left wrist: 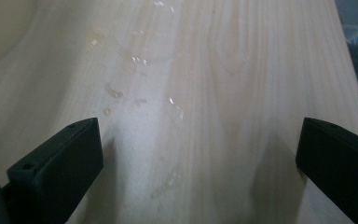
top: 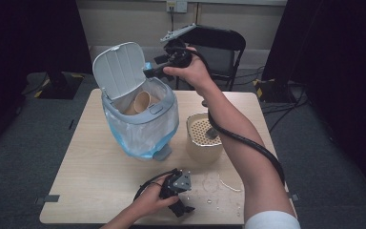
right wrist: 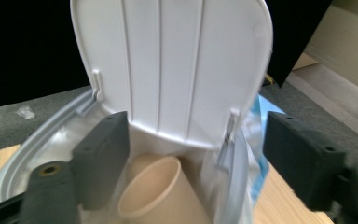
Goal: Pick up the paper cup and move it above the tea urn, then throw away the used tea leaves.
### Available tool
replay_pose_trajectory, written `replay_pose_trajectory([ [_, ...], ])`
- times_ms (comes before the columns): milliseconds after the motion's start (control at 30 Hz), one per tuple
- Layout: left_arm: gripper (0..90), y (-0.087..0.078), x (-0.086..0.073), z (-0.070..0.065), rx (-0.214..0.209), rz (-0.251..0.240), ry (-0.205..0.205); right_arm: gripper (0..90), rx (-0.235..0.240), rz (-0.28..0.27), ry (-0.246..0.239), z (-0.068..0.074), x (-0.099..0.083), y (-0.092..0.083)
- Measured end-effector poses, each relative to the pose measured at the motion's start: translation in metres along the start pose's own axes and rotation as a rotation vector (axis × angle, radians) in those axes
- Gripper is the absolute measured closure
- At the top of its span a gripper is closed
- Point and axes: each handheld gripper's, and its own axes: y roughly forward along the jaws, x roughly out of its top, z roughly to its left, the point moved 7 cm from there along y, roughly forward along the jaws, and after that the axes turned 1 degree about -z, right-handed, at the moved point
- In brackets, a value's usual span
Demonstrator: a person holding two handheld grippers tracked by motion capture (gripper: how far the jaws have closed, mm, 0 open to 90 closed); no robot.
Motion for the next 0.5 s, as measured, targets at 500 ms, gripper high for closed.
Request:
replay_pose_trajectory([
  [500,16.3,-0.079,-0.003,-0.006,-0.100,-0.043,-0.158,14.0,-0.052,0.007,0.021,0.012,-0.058,-0.060],
])
